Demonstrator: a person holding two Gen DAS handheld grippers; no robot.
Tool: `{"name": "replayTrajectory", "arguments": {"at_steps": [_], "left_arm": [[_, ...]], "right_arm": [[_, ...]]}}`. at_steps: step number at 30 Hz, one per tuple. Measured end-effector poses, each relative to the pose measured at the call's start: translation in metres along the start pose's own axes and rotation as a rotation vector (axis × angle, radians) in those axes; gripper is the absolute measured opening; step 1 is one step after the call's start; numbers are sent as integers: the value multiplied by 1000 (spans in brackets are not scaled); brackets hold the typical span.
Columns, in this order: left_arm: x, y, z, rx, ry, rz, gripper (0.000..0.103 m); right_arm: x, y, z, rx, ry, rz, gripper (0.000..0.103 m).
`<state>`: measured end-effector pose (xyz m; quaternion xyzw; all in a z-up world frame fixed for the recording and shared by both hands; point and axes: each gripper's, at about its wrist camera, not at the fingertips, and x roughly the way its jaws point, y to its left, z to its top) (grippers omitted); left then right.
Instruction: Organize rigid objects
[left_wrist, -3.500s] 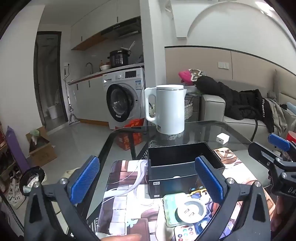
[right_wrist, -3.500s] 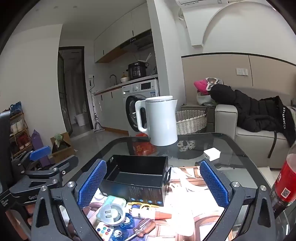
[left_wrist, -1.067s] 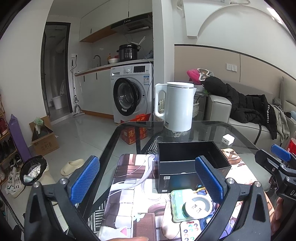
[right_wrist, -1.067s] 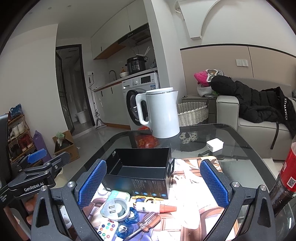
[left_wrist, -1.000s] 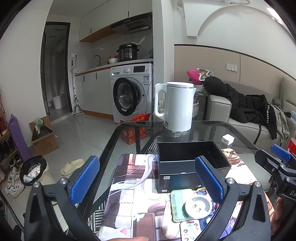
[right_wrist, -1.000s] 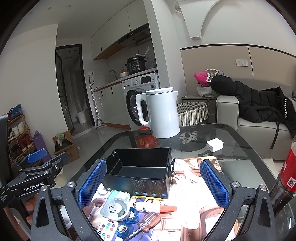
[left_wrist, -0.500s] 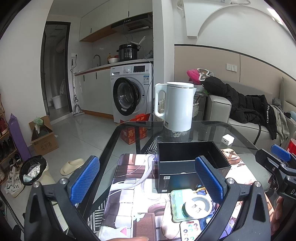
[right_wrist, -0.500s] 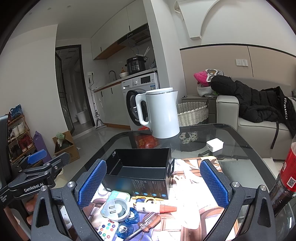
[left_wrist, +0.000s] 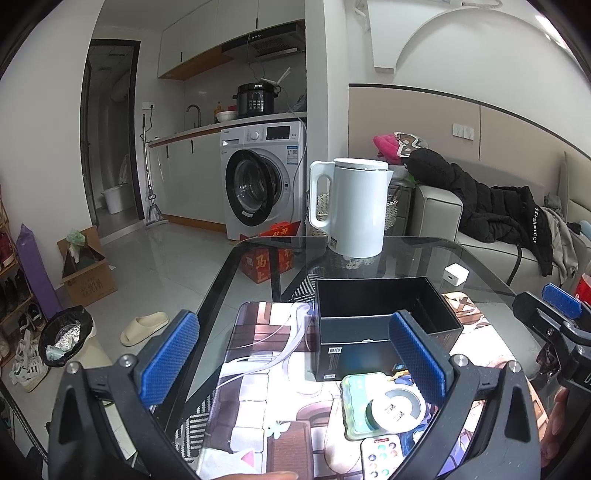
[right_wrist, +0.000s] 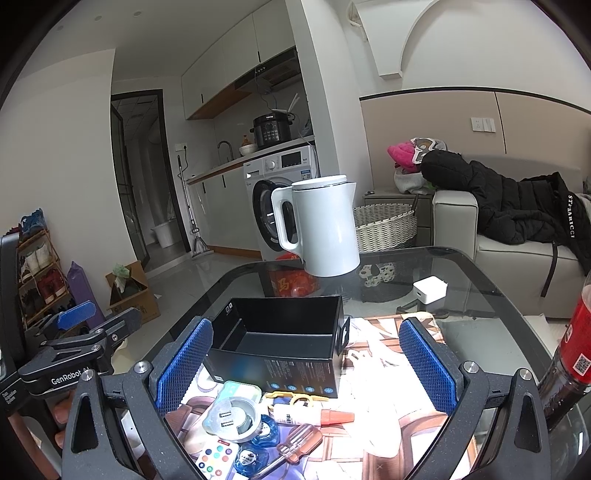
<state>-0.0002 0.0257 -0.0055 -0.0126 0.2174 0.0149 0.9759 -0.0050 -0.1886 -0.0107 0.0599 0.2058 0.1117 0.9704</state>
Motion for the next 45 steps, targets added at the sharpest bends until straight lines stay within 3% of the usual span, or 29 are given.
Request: {"name": "replayTrajectory", "arguments": {"at_steps": [19,31,39,45], "left_arm": [[17,-8,-12,27,124,-12,103],[37,-21,-35,48,286,-42,103],[54,-26,-52,59,422,-44,103],[59,-34,-65,87,474,-61,103]], "right_arm": [[12,1,0,-20,77,-43,103],[28,-3,-13,-19,174,-50,103],[50,-10,-26,18,301,-49,103],[66,-12,-42,15,379,-50,103]]}}
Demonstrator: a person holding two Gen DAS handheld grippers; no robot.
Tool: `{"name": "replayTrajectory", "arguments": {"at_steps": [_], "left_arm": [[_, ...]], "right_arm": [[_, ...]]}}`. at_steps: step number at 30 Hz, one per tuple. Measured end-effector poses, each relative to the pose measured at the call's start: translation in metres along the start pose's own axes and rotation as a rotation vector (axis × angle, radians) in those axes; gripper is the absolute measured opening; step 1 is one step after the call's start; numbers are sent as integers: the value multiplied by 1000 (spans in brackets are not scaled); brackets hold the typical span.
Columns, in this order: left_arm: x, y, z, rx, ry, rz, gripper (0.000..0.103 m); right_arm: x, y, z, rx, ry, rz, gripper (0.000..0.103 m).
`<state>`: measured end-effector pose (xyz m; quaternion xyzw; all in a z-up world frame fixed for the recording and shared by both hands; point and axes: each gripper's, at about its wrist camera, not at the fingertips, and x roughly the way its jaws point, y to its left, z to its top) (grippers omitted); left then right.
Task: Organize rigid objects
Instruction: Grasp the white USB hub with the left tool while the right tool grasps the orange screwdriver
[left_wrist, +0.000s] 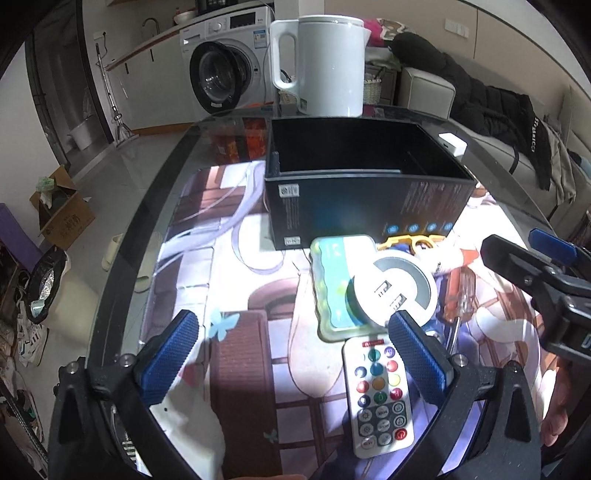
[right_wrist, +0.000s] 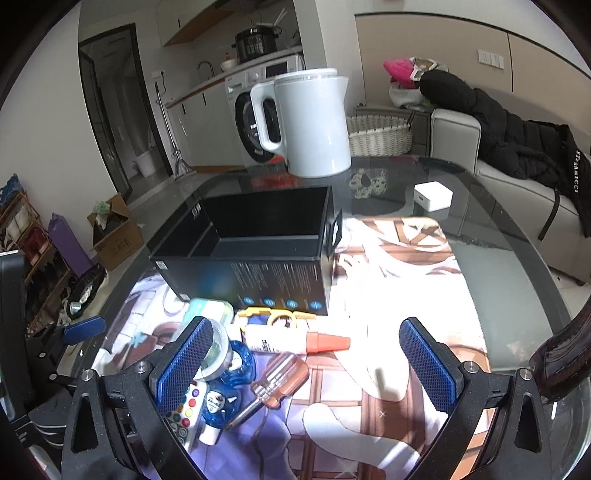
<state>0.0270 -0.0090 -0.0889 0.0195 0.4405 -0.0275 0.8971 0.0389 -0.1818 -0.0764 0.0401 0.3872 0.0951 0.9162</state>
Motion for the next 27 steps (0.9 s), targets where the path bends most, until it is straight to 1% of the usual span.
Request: {"name": "replayTrajectory", "arguments": {"at_steps": [5,8,10,12,18,21,23,24,25,27], "left_arm": [[4,-8,-6,35,29,-20,103],[10,-13,-11,54,63,-24,103],[12,-15,-16,56,76,-32,103],[15,-19,-21,80,89,-29,103],[9,-20,-24,99,79,-33,103],[12,-23,-24,99,94,-36,103],[13,-24,-23,106,97,-41,103],[16,-27,-24,123,113,-31,103],[17,-26,-25,120,100,-41,103],[19,-24,-25,111,112,-55,103]], "right_arm": [[21,-8,-13,30,107,-22,103],[28,-8,-18,22,137,-44,103],[30,-8,-20,19,145,-48,103],[30,-8,-21,17,149,-51,103],[34,-5,-27,10,181,-47,103],[38,-2,-31,4,204,-34,102],[40,0,-31,-3,210,-32,100],[41,1,-31,-11,211,-34,99],[42,1,-31,-15,211,-36,97],[44,-1,-31,-17,217,-33,95]]}}
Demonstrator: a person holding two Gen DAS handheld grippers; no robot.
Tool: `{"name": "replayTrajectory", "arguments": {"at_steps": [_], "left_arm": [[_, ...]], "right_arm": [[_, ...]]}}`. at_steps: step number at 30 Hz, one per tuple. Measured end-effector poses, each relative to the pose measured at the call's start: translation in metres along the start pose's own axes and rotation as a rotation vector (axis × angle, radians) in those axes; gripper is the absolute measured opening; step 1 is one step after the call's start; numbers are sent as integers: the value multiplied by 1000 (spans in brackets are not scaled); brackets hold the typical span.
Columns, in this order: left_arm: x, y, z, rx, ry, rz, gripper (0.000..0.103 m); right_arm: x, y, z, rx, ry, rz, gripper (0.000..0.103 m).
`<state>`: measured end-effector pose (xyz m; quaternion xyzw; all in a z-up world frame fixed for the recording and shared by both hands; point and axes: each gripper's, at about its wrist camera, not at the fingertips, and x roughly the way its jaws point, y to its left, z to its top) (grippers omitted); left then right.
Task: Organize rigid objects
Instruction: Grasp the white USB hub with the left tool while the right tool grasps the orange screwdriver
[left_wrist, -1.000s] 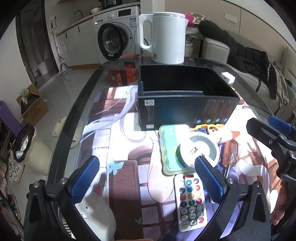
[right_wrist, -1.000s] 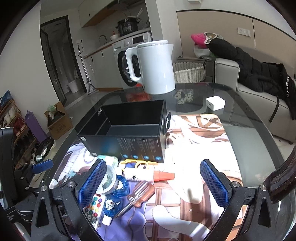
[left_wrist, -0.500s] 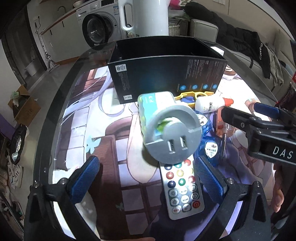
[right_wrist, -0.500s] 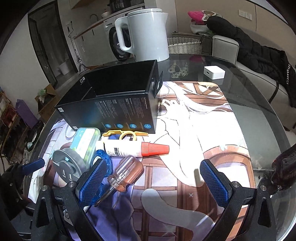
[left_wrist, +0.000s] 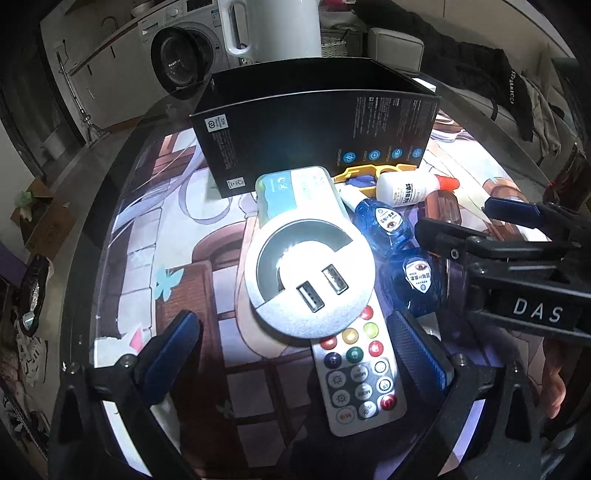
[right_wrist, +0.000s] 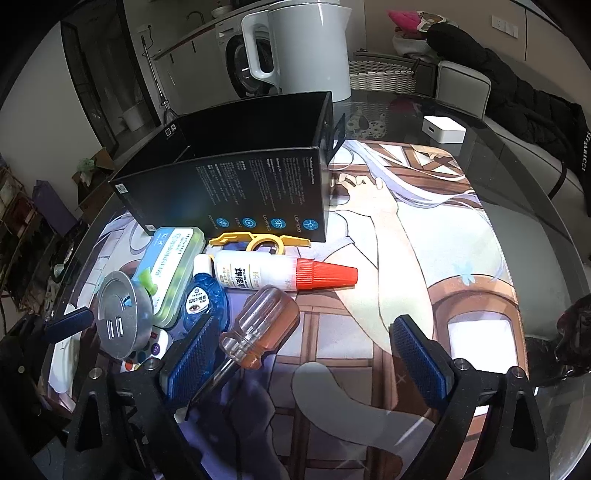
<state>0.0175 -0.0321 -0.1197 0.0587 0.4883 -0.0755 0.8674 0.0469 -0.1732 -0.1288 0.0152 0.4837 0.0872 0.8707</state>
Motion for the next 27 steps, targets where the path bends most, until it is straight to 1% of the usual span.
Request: {"name": "replayTrajectory", "arguments": {"at_steps": [1,2,3,4,5,6,7,8,9,10,11,13,14,16,17,18,20,23,27], "left_arm": [[1,1,1,-1,8,-9,103],[1,4,1,-6,21,-32,99],[-1,5,0,-10,21,-62,90],[-4,4,-1,6,17,-63,76],[-8,1,-3,29,8,-76,68],[-12,-3,-5,57,-2,-88,49],[-16,-5,-8,80,-11,-94,39],[-19,-7,-11,93,-15,-81,39],[-21,-6,-12,93,-18,-78,39],[-22,-3,-13,80,-14,-82,39],[-22,2,-15,59,-10,-94,39],[-23,9,-17,43,-5,-99,39],[-23,13,-17,33,-7,-105,40],[-23,20,-15,4,-17,-121,51],[-25,21,-14,-1,-29,-114,62],[-27,21,-11,1,-45,-101,64],[-30,16,-7,17,-63,-98,64],[-29,10,4,32,-79,-87,70],[-23,7,16,45,-78,-66,70]], "right_arm": [[1,-1,0,1,2,1,94],[0,-1,1,-8,-2,-5,93],[0,-1,1,-14,-2,-5,87],[0,0,2,-19,-3,-5,83],[-1,0,3,-20,-1,-1,81],[-1,0,3,-18,1,1,80],[-1,0,3,-17,2,3,77],[-2,1,2,-22,2,6,76],[-2,3,2,-31,4,7,70],[-3,5,1,-46,6,9,64],[-3,8,0,-56,7,11,61],[-5,11,-1,-66,13,20,49],[-6,13,-2,-75,18,26,46],[-7,15,-4,-91,26,35,40],[-8,14,-5,-95,32,44,39],[-9,14,-5,-95,37,52,37],[-10,13,-6,-92,46,66,34],[-12,12,-7,-107,53,71,32],[-12,14,-7,-131,61,75,30]]}}
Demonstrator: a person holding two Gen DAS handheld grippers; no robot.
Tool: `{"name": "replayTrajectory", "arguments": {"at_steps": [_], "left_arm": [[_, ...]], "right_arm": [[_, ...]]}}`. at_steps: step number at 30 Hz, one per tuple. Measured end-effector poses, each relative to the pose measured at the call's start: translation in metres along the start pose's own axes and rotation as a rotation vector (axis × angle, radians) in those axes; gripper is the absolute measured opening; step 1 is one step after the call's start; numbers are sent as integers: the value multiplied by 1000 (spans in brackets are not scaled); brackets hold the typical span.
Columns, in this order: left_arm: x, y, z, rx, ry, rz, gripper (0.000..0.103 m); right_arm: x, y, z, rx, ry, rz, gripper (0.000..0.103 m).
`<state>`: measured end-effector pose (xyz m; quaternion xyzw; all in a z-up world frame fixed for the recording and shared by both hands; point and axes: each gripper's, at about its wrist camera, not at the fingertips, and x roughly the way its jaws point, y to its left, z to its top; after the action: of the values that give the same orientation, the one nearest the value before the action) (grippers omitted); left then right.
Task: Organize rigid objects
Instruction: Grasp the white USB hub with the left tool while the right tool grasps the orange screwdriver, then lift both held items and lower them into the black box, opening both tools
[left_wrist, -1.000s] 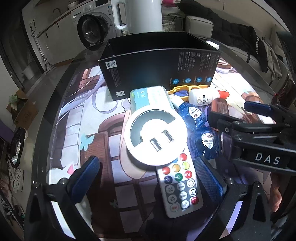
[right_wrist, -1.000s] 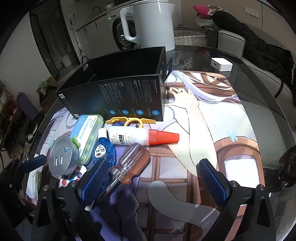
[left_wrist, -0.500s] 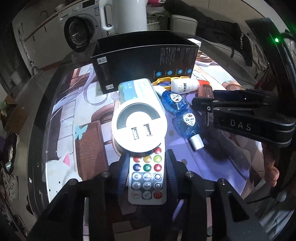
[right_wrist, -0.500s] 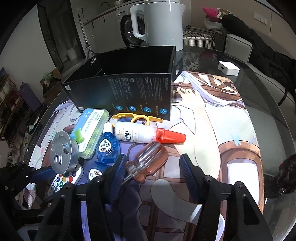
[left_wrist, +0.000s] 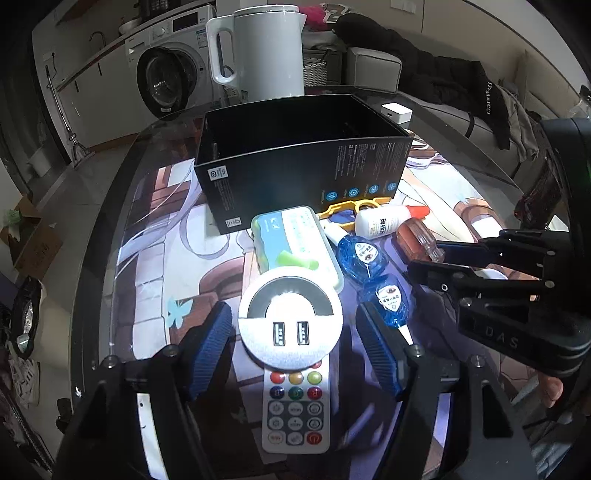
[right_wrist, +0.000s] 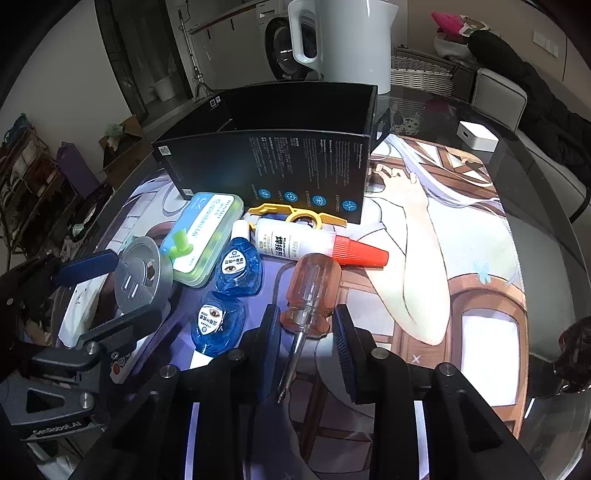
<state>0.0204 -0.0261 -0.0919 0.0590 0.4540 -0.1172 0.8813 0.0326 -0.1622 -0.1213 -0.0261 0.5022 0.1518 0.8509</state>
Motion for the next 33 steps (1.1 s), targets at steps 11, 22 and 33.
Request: {"name": "replayTrajectory", "arguments": {"at_steps": [11,22,33], "left_arm": [[4,-1,-1,-4,32,-30,57],[-9,3,0,-26,-12,-26,57],[-57,1,15,20,-272,35,57]], "right_arm": [[8,2,10,-40,-10,-12,32],[-2,14,5,-56,-20,56,27],[-69,23,13,-76,-349,80,27]]}}
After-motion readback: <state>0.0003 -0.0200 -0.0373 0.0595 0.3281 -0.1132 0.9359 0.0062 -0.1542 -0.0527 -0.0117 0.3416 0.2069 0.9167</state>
